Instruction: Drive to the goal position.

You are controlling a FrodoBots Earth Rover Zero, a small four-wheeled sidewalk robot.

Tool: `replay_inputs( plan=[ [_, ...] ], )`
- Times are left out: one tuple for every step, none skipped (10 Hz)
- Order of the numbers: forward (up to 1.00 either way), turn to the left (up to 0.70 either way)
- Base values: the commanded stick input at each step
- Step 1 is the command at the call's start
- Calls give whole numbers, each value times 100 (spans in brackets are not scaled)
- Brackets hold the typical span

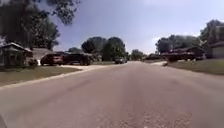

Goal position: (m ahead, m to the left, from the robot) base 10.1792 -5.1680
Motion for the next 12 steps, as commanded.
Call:
replay_inputs(
  plan=[
    [70, 0],
    [70, 0],
    [70, -26],
    [70, -35],
    [70, -35],
    [70, -35],
    [70, -35],
    [70, -35],
    [70, -35],
    [70, -35],
    [70, -35],
    [70, -35]
  ],
)
